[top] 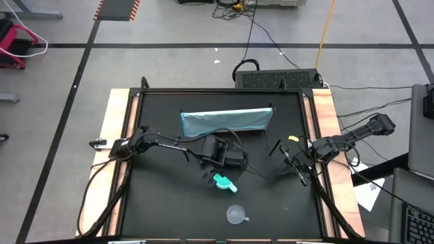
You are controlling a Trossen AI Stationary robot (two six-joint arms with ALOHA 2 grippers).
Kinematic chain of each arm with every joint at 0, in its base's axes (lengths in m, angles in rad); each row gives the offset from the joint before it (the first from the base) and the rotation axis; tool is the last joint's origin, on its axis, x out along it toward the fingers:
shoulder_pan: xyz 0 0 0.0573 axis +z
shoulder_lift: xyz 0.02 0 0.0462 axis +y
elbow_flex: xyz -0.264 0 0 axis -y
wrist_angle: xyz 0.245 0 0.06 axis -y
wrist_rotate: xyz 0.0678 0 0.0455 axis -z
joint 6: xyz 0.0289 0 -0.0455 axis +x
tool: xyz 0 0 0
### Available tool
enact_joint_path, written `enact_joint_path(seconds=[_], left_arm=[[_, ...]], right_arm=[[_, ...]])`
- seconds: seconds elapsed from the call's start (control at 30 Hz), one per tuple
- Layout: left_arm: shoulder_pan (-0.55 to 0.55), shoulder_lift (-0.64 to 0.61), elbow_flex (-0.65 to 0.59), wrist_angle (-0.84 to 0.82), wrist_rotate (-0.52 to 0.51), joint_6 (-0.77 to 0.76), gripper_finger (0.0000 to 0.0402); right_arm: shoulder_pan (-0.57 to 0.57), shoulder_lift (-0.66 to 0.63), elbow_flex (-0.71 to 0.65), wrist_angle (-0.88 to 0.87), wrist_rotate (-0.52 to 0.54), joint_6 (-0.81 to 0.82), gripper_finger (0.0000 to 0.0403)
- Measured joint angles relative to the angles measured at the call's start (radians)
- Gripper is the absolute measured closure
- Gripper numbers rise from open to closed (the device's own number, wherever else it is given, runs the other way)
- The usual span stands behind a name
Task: Stack small to large cups/mugs on shelf
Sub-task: Move the light blue mug to the center of the table
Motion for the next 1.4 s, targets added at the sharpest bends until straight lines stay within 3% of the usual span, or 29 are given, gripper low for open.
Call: enact_joint_path(seconds=[0.27,0.67,0.97,1.13,1.4], left_arm=[[0.026,-0.104,0.001,-0.052,0.011,-0.062,0.0400],[0.050,-0.279,0.001,-0.266,-0.021,-0.236,0.0401],[0.058,-0.464,-0.040,-0.245,-0.036,-0.289,0.0401],[0.094,-0.641,-0.288,-0.106,-0.045,-0.301,0.0401],[0.125,-0.964,-0.815,0.386,0.014,-0.289,0.0401]], right_arm=[[0.000,0.000,0.000,0.014,0.000,0.000,0.0403],[0.000,0.000,0.000,0.015,0.000,0.022,0.0403],[0.000,0.000,0.000,0.012,-0.001,0.022,0.0403],[0.000,0.000,0.000,0.013,-0.001,0.023,0.0403],[0.000,0.000,0.000,0.013,-0.001,0.035,0.0403]])
